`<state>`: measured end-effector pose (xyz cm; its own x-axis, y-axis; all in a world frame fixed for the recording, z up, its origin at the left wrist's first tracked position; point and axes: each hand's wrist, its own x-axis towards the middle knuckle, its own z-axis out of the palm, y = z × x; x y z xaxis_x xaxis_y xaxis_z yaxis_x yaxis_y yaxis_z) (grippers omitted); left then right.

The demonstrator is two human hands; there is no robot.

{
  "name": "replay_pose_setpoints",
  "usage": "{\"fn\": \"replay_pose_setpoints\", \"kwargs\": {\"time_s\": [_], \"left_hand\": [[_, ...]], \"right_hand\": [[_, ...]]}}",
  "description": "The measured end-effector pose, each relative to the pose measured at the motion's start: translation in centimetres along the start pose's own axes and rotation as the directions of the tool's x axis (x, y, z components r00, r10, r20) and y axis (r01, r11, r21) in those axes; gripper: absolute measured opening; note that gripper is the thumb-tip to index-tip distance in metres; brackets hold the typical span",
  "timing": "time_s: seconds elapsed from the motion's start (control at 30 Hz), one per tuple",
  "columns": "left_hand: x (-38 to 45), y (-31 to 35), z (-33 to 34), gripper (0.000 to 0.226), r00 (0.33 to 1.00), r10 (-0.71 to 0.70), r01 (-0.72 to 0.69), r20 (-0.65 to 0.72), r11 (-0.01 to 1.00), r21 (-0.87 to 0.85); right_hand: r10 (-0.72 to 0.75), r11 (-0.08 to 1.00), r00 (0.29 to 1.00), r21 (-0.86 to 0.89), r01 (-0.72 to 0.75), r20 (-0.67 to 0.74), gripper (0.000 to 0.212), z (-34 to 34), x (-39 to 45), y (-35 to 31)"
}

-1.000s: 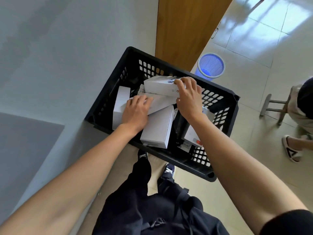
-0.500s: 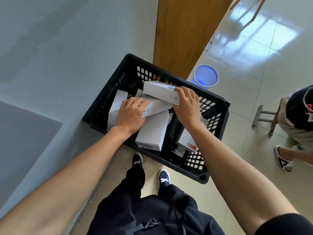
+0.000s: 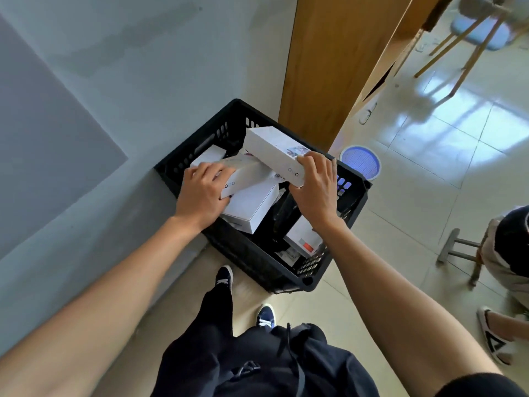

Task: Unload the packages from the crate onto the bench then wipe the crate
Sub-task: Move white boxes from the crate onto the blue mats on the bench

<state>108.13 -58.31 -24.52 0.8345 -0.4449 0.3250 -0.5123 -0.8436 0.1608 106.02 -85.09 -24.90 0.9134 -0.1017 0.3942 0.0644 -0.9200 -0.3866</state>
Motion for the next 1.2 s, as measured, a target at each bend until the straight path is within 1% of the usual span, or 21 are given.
{"fn": "replay_pose_setpoints", "kwargs": {"time_s": [0.17,0.3,0.43,0.57,0.63,0.73,0.83,0.93,1.0,1.1,1.2], "left_hand": [[-3.3,0.4,-3.2,0.062,0.978,-0.116,0.127,-0.172,0.99,0.056],[-6.7,0.2,-6.2,0.063,0.939,-0.24,0.265,-0.245,0.961,0.073],[-10.7,-0.5,-9.0,0.057,0.854,-0.413,0.438,-0.317,0.899,0.009],[-15.5,-1.4,-11.5,0.058,0.771,-0.551,0.563,-0.318,0.824,-0.062],[-18.2,-1.6,-12.5,0.059,0.698,-0.646,0.637,-0.311,0.757,-0.144],[-22.4,-1.6,-13.7,0.059,0.536,-0.787,0.725,-0.307,0.615,-0.311],[-26.7,-1.7,-15.1,0.057,0.414,-0.866,0.747,-0.281,0.5,-0.438],[-31.0,-1.6,-16.4,0.051,0.299,-0.909,0.752,-0.289,0.412,-0.515],[-33.7,-1.3,-17.1,0.049,0.235,-0.931,0.742,-0.28,0.358,-0.566],[-37.5,-0.7,-18.2,0.048,0.164,-0.951,0.719,-0.262,0.297,-0.629],[-40.8,0.1,-19.3,0.047,0.076,-0.962,0.698,-0.263,0.239,-0.675]], "right_hand": [[-0.088,0.993,0.996,0.075,0.09,-0.028,0.068,-1.6,-0.7,-2.0],[-0.139,0.973,0.99,0.18,0.143,-0.034,0.066,-2.0,-0.8,-5.3],[-0.181,0.942,0.983,0.284,0.18,-0.025,0.065,-1.9,-1.3,-9.8],[-0.208,0.897,0.978,0.4,0.189,0.004,0.057,-1.4,-2.7,-15.0],[-0.211,0.872,0.977,0.459,0.171,0.038,0.054,-1.3,-3.9,-17.6],[-0.207,0.837,0.975,0.531,0.13,0.087,0.052,-1.1,-6.3,-21.2],[-0.21,0.809,0.966,0.582,0.087,0.148,0.051,-1.2,-9.2,-24.4],[-0.225,0.784,0.956,0.617,0.062,0.19,0.05,-1.7,-12.2,-27.3],[-0.23,0.771,0.951,0.636,0.048,0.208,0.05,-1.9,-14.2,-28.9],[-0.238,0.752,0.946,0.658,0.036,0.221,0.048,-2.1,-17.1,-31.1],[-0.249,0.742,0.931,0.67,0.006,0.267,0.049,-1.9,-19.7,-33.2]]}}
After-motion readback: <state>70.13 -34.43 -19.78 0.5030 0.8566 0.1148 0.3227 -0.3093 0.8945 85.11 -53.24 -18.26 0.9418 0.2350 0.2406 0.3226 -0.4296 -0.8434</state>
